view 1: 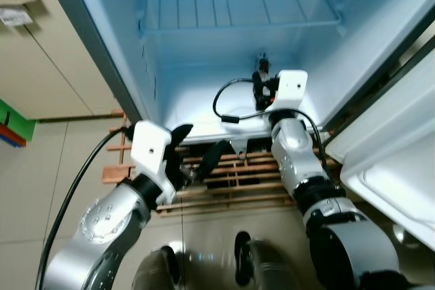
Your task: Restocking fridge
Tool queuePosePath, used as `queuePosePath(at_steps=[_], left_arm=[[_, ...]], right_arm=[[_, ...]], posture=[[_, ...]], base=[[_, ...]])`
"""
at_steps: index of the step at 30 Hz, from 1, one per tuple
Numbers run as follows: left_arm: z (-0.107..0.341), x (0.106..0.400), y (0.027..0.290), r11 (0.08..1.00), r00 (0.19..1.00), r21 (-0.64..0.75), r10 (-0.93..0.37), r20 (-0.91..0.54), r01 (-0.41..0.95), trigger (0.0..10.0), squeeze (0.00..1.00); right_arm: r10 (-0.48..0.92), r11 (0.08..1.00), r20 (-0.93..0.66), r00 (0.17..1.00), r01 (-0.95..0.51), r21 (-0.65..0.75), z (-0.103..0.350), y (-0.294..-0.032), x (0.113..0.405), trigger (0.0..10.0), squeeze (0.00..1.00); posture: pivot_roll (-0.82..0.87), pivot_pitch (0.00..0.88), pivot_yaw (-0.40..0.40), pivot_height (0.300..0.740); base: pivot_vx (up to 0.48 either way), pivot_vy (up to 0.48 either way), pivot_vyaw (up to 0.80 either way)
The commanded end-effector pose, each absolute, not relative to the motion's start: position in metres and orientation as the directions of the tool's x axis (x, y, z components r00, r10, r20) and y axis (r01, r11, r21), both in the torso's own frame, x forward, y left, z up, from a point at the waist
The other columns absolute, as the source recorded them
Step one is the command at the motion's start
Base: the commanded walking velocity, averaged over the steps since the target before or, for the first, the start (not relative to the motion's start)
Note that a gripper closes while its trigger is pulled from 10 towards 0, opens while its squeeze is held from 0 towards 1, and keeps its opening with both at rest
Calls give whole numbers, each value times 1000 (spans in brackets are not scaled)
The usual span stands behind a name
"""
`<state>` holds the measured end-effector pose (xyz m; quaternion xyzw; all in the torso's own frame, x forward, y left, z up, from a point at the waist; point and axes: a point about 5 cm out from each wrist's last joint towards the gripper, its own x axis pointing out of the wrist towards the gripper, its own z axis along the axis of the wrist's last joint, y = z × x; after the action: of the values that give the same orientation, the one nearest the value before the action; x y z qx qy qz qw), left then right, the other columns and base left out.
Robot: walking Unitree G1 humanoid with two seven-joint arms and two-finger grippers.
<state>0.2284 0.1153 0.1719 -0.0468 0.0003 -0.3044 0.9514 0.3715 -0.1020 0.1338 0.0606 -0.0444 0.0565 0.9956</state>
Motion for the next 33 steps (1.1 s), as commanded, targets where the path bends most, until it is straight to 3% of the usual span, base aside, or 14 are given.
queuePosePath(at_steps=[1, 7, 8, 9, 10, 18, 22, 25, 33], left_arm=[[170, 230, 112, 803, 808, -88, -588, 35, 589, 10000, 0], [176, 247, 112, 825, 825, -43, -560, 75, 563, 10000, 0], [178, 250, 115, 847, 847, -40, -525, 85, 529, 10000, 0], [178, 251, 116, 858, 857, -41, -508, 87, 513, 10000, 0], [177, 253, 117, 867, 867, -51, -491, 86, 496, 10000, 0], [168, 262, 136, 947, 961, -171, -259, 101, 273, 10000, 0], [164, 257, 145, 975, 977, -112, -182, 107, 194, 10000, 0], [159, 253, 146, 982, 981, -85, -160, 106, 169, 10000, 0], [157, 261, 155, 994, 990, -58, -87, 108, 94, 10000, 0]], right_arm=[[95, 986, 76, 993, -105, 129, 127, -106, 369, 10000, 1000], [124, 991, 212, 969, -131, 18, 143, -121, 354, 10000, 1000], [124, 992, 252, 960, -128, -1, 148, -130, 342, 10000, 808], [120, 992, 265, 957, -125, 2, 150, -134, 336, 10000, 808], [106, 994, 266, 958, -112, 7, 150, -139, 330, 10000, 0], [77, 997, 281, 957, -74, -18, 145, -167, 268, 10000, 0], [55, 998, 200, 978, -53, -16, 124, -182, 242, 10000, 0], [-8, 1000, 152, 988, 4, 28, 117, -192, 241, 10000, 0], [13, 999, 144, 990, -18, 31, 124, -188, 255, 10000, 0]], posture=[[18, 120, -27, 740], [4, 28, -29, 740], [-6, 0, -26, 740], [-6, 0, -26, 740], [-23, 0, -18, 740], [-67, 0, -2, 740], [-72, 0, -9, 740], [-64, 0, -17, 740], [-32, 0, -33, 740]], base=[[0, 0, 0], [0, 0, 0], [0, 0, 0], [0, 0, 0], [0, 0, 0], [0, 0, 0], [0, 0, 0], [0, 0, 0], [0, 0, 0]])
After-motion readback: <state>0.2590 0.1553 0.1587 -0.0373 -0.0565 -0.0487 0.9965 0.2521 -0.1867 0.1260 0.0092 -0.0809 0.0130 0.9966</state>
